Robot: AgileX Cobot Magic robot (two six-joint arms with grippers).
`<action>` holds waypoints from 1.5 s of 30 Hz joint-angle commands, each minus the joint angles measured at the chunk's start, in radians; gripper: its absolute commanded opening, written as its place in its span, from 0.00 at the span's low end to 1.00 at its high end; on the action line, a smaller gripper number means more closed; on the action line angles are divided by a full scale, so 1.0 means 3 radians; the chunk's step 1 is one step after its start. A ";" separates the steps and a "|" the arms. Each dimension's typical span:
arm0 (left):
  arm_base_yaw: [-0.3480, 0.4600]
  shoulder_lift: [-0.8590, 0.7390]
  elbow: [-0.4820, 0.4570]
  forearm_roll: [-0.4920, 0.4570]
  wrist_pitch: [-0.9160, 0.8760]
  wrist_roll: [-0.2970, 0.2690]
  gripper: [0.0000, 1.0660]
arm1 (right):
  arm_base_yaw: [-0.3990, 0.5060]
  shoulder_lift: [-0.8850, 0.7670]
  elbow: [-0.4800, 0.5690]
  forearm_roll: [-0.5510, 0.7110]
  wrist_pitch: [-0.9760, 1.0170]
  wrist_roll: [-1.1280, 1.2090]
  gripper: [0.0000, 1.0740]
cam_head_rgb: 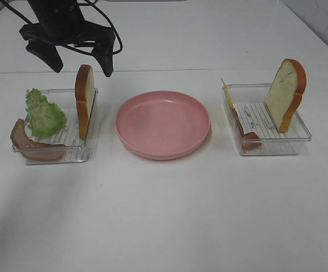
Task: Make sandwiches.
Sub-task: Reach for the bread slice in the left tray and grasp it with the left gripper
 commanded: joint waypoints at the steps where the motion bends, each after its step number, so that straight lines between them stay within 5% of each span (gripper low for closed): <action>1: -0.0020 0.0063 -0.0023 0.0100 0.0330 -0.0063 0.93 | -0.0003 -0.0073 0.0013 -0.0007 -0.0027 -0.0027 0.73; 24: -0.0020 0.0553 -0.0343 0.0307 0.0330 0.0040 0.91 | -0.0003 -0.0073 0.0013 -0.0003 -0.0027 -0.0027 0.73; 27: -0.0020 0.0553 -0.0343 0.0300 0.0330 0.0080 0.85 | -0.0003 -0.0073 0.0013 -0.0003 -0.0027 -0.0027 0.73; 28: -0.0020 0.0553 -0.0343 0.0297 0.0330 0.0083 0.72 | -0.0003 -0.0073 0.0013 -0.0003 -0.0027 -0.0027 0.73; 29: -0.0020 0.0553 -0.0343 0.0297 0.0330 0.0083 0.72 | -0.0003 -0.0073 0.0013 -0.0003 -0.0027 -0.0027 0.73; 31: -0.0020 0.0553 -0.0343 0.0283 0.0333 0.0077 0.39 | -0.0003 -0.0073 0.0013 -0.0003 -0.0027 -0.0027 0.73; 32: -0.0020 0.0553 -0.0343 0.0283 0.0333 0.0077 0.39 | -0.0003 -0.0073 0.0013 -0.0003 -0.0027 -0.0027 0.73; 33: -0.0020 0.0553 -0.0343 0.0267 0.0333 0.0073 0.13 | -0.0003 -0.0073 0.0013 -0.0003 -0.0027 -0.0027 0.73; 34: -0.0020 0.0553 -0.0343 0.0267 0.0333 0.0073 0.13 | -0.0003 -0.0073 0.0013 -0.0003 -0.0027 -0.0027 0.73; 35: -0.0020 0.0553 -0.0343 0.0267 0.0333 0.0080 0.00 | -0.0003 -0.0073 0.0013 -0.0003 -0.0027 -0.0027 0.73; 45: -0.0020 0.0553 -0.0343 0.0273 0.0330 0.0073 0.00 | -0.0003 -0.0073 0.0013 -0.0003 -0.0027 -0.0027 0.73</action>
